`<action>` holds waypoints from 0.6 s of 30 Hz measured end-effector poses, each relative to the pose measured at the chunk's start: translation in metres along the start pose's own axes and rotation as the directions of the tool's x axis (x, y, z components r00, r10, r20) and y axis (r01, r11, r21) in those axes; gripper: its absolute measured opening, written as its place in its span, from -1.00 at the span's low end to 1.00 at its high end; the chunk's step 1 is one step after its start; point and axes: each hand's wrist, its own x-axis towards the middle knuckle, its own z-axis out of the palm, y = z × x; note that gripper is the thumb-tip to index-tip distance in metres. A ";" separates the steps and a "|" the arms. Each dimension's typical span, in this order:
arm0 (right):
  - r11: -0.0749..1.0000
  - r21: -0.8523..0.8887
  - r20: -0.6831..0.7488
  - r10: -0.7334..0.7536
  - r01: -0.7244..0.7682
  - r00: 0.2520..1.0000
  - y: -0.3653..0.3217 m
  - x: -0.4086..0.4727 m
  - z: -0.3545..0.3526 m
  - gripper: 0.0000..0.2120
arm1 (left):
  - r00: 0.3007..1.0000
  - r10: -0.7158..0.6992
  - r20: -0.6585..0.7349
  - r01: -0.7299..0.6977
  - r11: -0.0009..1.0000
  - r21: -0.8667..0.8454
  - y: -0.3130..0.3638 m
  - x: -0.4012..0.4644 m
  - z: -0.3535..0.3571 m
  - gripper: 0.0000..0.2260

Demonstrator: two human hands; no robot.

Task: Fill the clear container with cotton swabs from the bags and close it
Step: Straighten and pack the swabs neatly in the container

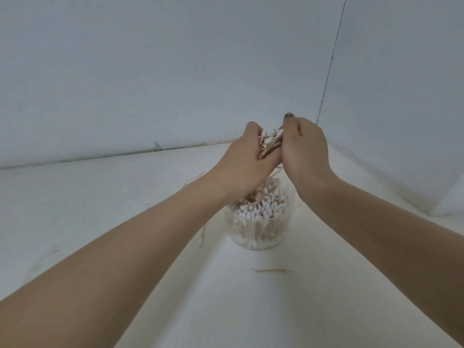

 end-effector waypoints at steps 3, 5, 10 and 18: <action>0.985 0.122 0.047 0.116 -0.121 0.992 -0.004 0.001 0.004 -0.62 | 0.998 0.054 0.013 -0.055 0.997 0.063 -0.002 0.000 0.000 -0.67; 0.969 0.177 0.115 0.156 -0.174 0.981 -0.007 0.000 0.004 -0.69 | 0.996 0.086 0.006 -0.087 0.992 0.087 -0.005 0.001 0.000 -0.68; 0.957 0.225 0.149 0.149 -0.180 0.978 -0.009 0.002 -0.001 -0.68 | 0.998 0.054 0.010 -0.055 0.990 0.129 -0.007 0.003 -0.004 -0.73; 0.940 0.286 0.225 0.122 -0.185 0.967 -0.009 0.001 -0.006 -0.61 | 0.990 0.061 -0.124 -0.043 0.989 0.143 -0.008 0.006 -0.008 -0.53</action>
